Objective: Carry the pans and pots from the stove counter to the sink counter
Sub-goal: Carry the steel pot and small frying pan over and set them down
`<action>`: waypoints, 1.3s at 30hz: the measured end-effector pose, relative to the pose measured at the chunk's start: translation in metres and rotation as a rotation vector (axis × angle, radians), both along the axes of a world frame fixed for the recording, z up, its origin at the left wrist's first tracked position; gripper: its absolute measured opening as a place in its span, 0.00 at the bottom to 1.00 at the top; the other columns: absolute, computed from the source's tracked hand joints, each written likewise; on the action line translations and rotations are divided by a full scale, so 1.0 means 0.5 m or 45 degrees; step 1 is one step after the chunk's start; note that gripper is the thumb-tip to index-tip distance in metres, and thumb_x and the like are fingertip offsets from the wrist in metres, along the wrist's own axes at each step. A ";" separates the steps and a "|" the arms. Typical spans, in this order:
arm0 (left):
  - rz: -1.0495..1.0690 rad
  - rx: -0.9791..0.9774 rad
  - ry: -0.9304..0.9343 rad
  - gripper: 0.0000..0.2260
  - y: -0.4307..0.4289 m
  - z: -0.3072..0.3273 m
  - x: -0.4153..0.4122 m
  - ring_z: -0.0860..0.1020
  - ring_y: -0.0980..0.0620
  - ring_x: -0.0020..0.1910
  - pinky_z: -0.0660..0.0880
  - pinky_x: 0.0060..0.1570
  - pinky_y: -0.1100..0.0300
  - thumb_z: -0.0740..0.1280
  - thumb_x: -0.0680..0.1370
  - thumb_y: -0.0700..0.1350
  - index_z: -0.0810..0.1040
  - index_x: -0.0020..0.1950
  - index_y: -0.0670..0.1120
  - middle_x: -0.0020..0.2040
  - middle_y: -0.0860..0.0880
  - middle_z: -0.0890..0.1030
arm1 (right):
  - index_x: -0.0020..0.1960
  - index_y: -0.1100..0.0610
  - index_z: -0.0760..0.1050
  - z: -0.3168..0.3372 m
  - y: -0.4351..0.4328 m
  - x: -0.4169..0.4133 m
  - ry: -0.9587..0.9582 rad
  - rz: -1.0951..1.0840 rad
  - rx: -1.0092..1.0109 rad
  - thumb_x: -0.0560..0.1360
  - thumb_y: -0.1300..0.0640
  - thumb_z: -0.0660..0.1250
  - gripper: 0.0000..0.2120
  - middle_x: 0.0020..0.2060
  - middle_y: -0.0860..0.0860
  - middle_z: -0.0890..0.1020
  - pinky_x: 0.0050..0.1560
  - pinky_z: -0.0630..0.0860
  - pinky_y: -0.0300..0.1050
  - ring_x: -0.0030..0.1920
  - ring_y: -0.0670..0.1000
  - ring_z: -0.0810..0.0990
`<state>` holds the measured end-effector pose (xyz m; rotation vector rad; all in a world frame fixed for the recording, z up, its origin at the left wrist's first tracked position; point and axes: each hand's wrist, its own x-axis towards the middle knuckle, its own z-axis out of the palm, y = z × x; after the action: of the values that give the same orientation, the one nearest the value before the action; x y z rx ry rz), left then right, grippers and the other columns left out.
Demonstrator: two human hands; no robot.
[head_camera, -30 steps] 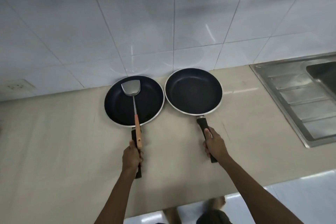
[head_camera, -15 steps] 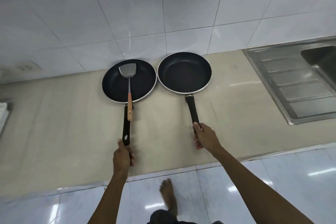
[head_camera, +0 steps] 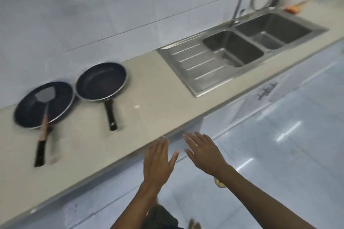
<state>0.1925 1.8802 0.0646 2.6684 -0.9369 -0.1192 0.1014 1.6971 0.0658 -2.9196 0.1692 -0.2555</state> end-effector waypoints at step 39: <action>-1.112 0.087 -0.187 0.39 -2.114 0.094 -0.300 0.51 0.50 0.81 0.48 0.79 0.45 0.36 0.77 0.70 0.57 0.81 0.52 0.82 0.51 0.56 | 0.79 0.55 0.65 0.076 -1.815 -0.498 0.033 -1.307 0.078 0.83 0.40 0.55 0.29 0.77 0.53 0.70 0.76 0.61 0.59 0.78 0.57 0.64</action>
<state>0.0423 0.8231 0.1118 2.1415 -2.1029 -0.1436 -0.1474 0.7896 0.1037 -2.4934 1.6179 -0.3357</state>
